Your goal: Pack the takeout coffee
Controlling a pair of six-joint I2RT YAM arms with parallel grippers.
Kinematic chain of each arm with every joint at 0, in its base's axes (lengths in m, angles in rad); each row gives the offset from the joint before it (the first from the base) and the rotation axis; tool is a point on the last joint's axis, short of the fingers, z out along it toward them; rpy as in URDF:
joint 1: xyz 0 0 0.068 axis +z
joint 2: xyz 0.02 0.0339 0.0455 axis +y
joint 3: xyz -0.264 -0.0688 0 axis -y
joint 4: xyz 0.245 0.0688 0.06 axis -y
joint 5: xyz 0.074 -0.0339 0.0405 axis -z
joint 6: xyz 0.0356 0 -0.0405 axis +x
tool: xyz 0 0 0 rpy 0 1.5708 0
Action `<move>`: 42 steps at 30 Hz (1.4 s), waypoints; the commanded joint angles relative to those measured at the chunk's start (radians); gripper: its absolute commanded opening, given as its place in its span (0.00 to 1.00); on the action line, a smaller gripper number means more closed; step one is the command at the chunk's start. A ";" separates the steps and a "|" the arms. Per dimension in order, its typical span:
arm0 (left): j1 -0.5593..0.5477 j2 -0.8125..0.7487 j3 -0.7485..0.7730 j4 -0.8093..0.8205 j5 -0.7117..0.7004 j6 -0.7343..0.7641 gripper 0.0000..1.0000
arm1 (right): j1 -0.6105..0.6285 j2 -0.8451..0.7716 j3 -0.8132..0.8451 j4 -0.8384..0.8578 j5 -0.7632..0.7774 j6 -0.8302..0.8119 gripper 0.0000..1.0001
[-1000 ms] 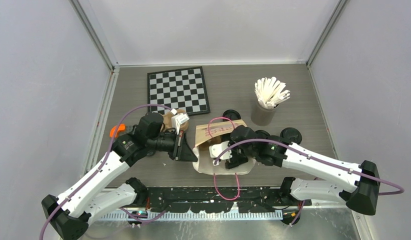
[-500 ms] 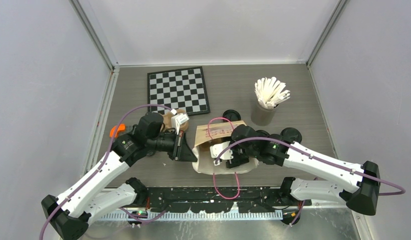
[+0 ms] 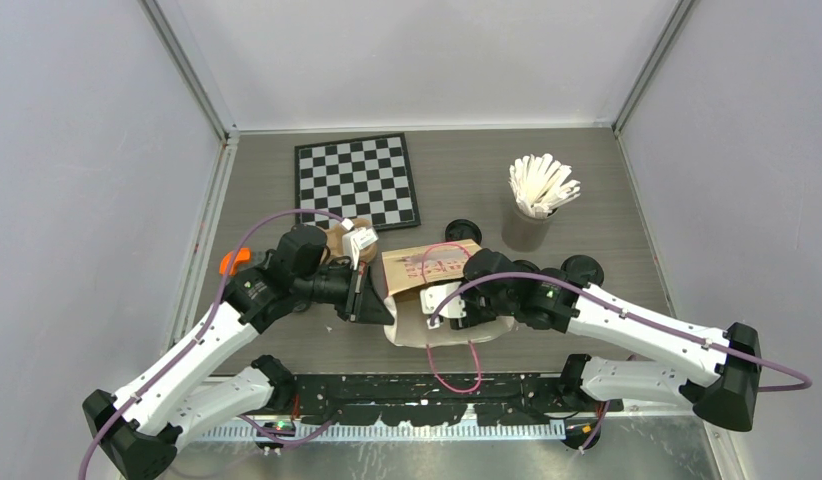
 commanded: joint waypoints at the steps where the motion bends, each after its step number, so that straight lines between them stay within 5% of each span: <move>1: -0.004 -0.011 0.041 -0.001 0.022 0.004 0.02 | 0.014 -0.026 0.049 0.043 -0.024 0.019 0.47; 7: -0.004 -0.003 0.040 0.001 0.034 0.004 0.02 | 0.033 -0.013 0.002 0.151 -0.015 -0.028 0.30; 19: -0.004 -0.003 0.024 0.014 0.052 -0.004 0.02 | 0.033 0.045 -0.115 0.409 0.107 -0.068 0.18; 42: -0.004 -0.007 0.011 0.029 0.061 -0.018 0.02 | 0.017 0.079 -0.214 0.548 0.244 -0.033 0.13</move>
